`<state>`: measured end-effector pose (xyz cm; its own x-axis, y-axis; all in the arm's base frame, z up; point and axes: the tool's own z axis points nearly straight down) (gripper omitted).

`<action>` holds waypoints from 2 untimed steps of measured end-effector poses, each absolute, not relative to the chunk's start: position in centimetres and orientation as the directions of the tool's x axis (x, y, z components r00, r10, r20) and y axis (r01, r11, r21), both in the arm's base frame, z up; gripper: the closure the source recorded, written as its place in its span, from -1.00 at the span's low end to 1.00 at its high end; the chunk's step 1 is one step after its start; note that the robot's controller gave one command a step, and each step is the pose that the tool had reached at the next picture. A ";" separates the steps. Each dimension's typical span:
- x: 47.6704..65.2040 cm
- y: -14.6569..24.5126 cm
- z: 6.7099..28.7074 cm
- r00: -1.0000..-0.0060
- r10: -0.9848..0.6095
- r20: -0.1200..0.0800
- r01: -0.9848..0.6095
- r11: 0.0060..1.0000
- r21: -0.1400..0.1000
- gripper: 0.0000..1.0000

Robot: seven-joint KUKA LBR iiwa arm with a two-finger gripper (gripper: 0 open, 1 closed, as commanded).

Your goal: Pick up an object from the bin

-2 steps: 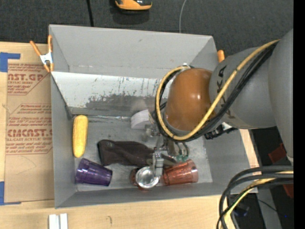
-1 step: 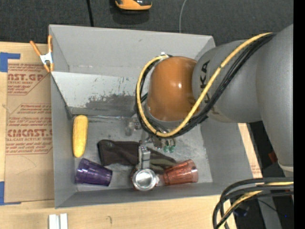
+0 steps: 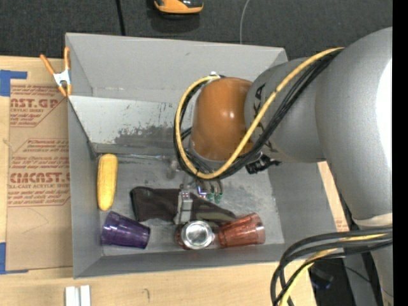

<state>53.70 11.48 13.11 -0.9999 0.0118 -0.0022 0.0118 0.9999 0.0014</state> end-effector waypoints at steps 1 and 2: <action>53.2 10.8 6.6 -0.999 -0.033 0.002 -0.033 0.999 0.000 -1.00; 53.9 11.6 7.0 -0.973 0.230 -0.003 0.230 0.973 0.001 1.00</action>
Offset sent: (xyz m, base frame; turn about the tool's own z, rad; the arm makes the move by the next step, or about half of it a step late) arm 0.0013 0.0007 -0.0611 0.2213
